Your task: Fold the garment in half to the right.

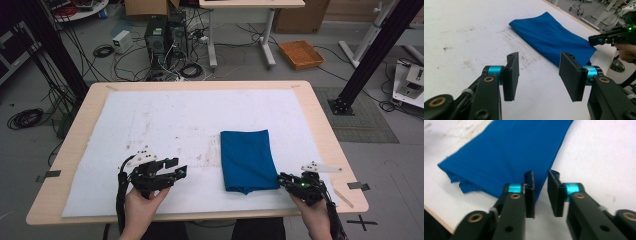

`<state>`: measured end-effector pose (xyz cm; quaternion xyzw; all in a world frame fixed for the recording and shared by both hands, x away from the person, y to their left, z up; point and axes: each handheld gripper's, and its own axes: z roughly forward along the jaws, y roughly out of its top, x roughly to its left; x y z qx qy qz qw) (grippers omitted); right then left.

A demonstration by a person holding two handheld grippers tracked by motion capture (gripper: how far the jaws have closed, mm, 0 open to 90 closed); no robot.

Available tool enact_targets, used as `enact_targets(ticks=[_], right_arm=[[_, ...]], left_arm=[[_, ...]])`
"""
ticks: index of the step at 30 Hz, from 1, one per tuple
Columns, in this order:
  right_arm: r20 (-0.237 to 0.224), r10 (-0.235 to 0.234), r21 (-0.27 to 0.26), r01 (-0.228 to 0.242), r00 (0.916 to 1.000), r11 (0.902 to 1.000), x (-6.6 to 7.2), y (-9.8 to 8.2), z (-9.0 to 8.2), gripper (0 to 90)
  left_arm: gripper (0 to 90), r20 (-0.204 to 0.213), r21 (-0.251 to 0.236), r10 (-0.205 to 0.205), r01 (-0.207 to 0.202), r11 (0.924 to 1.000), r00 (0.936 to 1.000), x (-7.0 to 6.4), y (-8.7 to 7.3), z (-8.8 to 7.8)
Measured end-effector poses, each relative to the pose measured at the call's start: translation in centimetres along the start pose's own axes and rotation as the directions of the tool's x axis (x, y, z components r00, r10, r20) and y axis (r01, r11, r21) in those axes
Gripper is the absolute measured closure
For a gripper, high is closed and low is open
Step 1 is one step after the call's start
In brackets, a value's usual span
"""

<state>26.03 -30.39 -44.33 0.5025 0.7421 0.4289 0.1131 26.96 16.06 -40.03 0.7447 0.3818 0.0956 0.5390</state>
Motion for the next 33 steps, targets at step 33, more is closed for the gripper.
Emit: enact_targets(ticks=[33], right_arm=[[0.006,-0.084,-0.185,0.084,0.9965,0.9792,-3.2,8.7,-0.5,34.5]], left_arm=[[37.8,-0.164,-0.099,0.141,-0.159,0.9823,0.9763,5.9,2.7,-2.2]])
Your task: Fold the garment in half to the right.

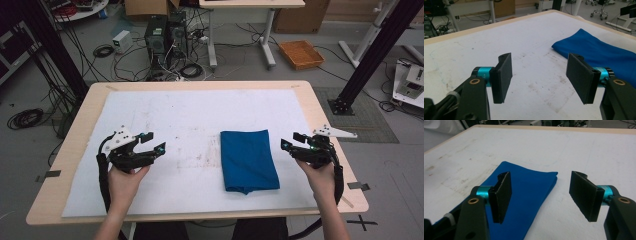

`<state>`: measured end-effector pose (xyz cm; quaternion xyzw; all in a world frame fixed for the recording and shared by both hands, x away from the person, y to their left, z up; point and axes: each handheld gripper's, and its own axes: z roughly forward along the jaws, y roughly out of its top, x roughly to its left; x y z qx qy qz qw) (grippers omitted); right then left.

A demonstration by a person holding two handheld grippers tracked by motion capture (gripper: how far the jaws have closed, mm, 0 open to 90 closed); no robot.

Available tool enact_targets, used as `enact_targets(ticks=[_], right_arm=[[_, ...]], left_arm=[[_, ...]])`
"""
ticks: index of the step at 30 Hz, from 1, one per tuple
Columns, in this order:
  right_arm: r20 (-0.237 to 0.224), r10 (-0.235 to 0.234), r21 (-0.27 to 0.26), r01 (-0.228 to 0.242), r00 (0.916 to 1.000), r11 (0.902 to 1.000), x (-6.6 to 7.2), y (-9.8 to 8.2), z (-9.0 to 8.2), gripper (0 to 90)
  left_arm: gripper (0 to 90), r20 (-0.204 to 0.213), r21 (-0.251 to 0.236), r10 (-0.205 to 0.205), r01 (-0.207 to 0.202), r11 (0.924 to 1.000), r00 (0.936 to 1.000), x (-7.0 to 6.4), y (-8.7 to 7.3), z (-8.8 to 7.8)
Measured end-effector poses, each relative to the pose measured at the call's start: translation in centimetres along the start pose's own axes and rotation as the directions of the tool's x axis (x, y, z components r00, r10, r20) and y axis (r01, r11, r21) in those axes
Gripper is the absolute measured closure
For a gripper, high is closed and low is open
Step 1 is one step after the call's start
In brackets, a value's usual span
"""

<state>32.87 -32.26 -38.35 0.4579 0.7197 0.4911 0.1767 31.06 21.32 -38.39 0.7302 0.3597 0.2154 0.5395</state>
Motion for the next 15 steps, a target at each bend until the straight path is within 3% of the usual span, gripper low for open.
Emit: enact_targets(ticks=[15], right_arm=[[0.007,-0.003,0.0,0.003,1.0,1.0,-0.15,-0.15,-0.03,34.3]], left_arm=[[37.8,0.011,0.018,0.004,-0.004,0.9998,0.9999,-0.19,-0.2,0.17]])
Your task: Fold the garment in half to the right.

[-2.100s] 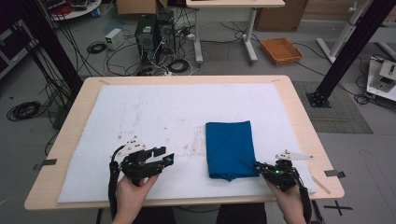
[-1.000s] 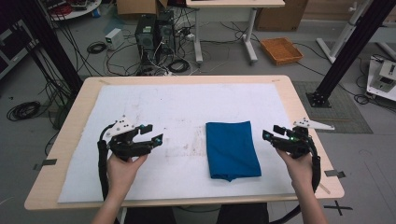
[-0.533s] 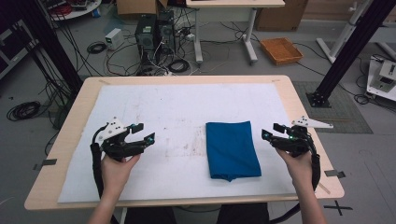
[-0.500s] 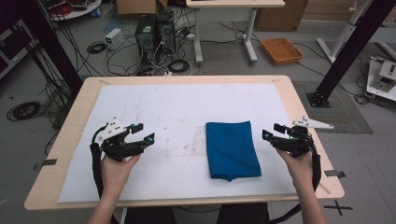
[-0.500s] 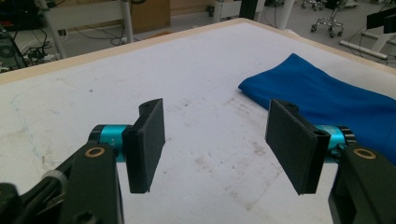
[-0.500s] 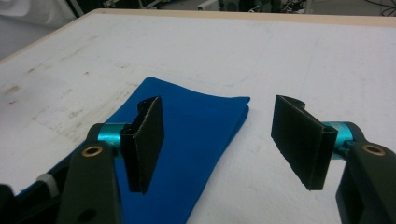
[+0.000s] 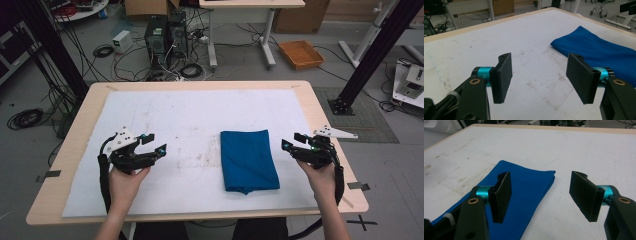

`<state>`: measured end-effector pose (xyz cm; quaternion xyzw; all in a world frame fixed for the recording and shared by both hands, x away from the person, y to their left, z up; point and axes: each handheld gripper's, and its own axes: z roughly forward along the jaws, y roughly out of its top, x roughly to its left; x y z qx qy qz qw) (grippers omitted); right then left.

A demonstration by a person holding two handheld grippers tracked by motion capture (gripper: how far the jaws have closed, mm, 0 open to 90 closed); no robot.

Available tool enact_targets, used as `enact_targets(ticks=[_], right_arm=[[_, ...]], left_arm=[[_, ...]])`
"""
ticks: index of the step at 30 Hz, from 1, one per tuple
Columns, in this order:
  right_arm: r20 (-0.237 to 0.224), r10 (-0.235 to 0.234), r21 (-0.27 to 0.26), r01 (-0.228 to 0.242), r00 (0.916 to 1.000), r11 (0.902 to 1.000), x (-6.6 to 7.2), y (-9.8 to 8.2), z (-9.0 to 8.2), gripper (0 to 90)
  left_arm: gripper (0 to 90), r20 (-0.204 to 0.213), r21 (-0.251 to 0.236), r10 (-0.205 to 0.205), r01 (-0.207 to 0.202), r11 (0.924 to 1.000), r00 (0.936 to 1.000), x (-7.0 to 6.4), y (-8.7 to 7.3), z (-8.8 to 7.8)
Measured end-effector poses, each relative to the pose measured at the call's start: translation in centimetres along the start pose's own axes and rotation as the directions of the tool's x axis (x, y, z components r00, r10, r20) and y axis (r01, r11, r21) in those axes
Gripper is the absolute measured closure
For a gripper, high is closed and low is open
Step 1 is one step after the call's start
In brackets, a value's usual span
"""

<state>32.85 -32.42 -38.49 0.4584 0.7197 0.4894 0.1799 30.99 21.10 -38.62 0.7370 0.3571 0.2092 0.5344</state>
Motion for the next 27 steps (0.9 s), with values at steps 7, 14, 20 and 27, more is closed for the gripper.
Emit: enact_targets(ticks=[7,14,20,27], right_arm=[[0.006,0.01,-0.004,-0.01,0.9999,0.9999,-0.35,-0.1,-0.18,34.1],[0.006,0.017,0.004,-0.017,0.9998,0.9999,-0.52,-0.27,-0.01,33.9],[0.007,0.017,0.0,-0.017,0.9998,0.9999,-0.61,-0.26,-0.1,33.6],[0.011,0.023,0.004,-0.023,0.9997,0.9997,-0.82,-0.35,-0.07,33.2]], left_arm=[[37.8,0.001,0.004,0.002,-0.002,1.0,1.0,-0.09,0.01,0.1],[37.8,0.005,0.008,0.001,-0.001,1.0,1.0,-0.2,-0.04,0.21],[37.8,0.005,0.012,-0.001,0.001,0.9999,1.0,-0.22,-0.09,0.23],[37.8,0.007,0.022,0.0,0.0,0.9998,1.0,-0.26,-0.14,0.32]])
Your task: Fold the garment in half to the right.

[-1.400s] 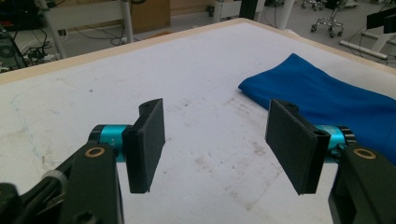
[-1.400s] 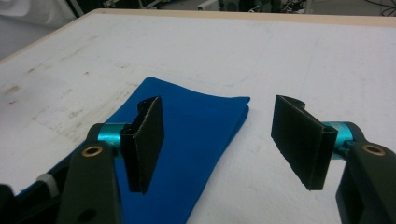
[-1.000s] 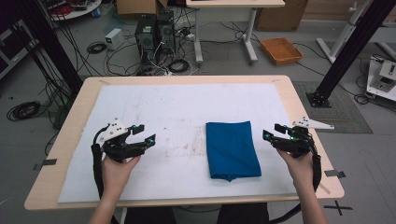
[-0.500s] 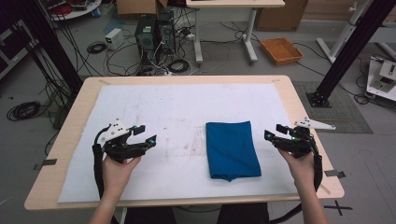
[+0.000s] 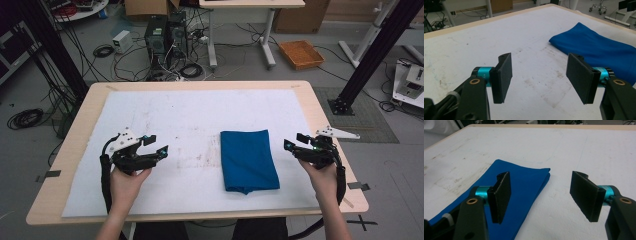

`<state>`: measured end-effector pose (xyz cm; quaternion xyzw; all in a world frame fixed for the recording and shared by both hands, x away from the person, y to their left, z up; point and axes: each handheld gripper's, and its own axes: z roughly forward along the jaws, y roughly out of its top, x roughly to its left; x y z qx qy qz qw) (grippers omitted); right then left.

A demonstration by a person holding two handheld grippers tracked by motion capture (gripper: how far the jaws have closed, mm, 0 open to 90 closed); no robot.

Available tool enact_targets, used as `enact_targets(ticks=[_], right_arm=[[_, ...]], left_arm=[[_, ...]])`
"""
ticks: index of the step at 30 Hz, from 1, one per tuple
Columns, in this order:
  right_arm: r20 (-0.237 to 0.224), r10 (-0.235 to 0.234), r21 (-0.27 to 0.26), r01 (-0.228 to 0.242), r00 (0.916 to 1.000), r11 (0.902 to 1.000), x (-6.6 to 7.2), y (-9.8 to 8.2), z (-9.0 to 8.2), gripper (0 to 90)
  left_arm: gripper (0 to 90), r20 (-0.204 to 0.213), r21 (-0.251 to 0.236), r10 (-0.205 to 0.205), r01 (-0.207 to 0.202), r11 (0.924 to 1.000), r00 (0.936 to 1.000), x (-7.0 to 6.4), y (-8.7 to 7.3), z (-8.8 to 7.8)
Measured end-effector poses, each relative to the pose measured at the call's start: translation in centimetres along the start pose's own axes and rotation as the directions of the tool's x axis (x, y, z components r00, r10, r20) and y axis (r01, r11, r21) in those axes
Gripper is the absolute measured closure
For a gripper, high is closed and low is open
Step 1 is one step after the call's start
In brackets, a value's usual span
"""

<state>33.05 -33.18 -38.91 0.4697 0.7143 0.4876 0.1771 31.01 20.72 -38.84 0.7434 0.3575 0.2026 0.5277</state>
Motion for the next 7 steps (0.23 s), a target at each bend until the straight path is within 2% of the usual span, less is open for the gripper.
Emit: enact_targets(ticks=[7], right_arm=[[-0.001,-0.002,0.005,0.002,1.0,1.0,-0.14,-0.09,0.15,32.8]], left_arm=[[37.8,-0.001,0.001,0.001,-0.001,1.0,1.0,-0.07,0.02,0.07]])
